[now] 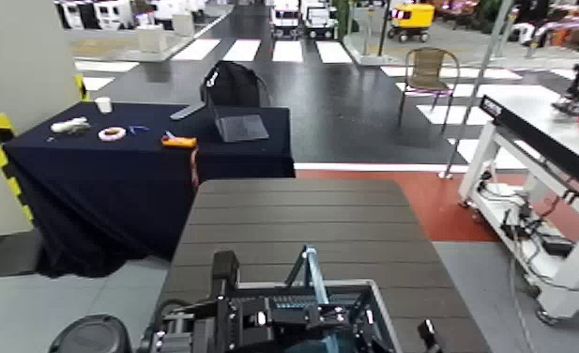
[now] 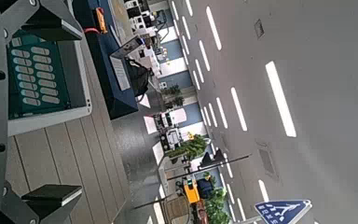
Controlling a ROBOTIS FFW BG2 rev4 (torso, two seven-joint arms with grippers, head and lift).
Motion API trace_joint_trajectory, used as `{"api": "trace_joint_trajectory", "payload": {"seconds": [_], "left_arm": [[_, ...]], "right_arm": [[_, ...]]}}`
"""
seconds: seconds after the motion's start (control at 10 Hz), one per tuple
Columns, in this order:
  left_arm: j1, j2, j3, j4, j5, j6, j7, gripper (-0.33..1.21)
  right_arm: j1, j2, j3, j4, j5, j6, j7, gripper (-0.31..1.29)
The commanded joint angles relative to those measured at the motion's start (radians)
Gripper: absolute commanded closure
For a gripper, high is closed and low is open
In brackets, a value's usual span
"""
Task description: Place the crate on the table.
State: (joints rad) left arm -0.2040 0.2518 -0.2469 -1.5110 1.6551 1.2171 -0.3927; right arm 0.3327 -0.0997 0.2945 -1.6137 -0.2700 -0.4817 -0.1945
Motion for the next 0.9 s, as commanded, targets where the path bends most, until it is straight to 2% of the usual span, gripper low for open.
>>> {"api": "trace_joint_trajectory", "payload": {"seconds": [0.1,0.4,0.7,0.9], "left_arm": [[0.000,-0.002,0.000,0.006,0.000,-0.007,0.000,1.19],[-0.018,-0.006,-0.012,0.049,-0.005,-0.014,0.006,1.19],[-0.106,-0.011,-0.049,0.133,-0.078,-0.037,-0.006,1.19],[-0.180,-0.008,-0.081,0.190,-0.166,-0.070,-0.083,1.19]], "right_arm": [[-0.001,-0.002,0.000,0.000,0.000,-0.002,0.000,0.14],[-0.001,-0.002,0.000,0.003,0.000,-0.006,0.000,0.14],[-0.006,-0.005,0.003,0.008,-0.003,-0.012,0.000,0.14],[-0.009,-0.006,0.006,0.011,-0.005,-0.015,0.000,0.14]]}}
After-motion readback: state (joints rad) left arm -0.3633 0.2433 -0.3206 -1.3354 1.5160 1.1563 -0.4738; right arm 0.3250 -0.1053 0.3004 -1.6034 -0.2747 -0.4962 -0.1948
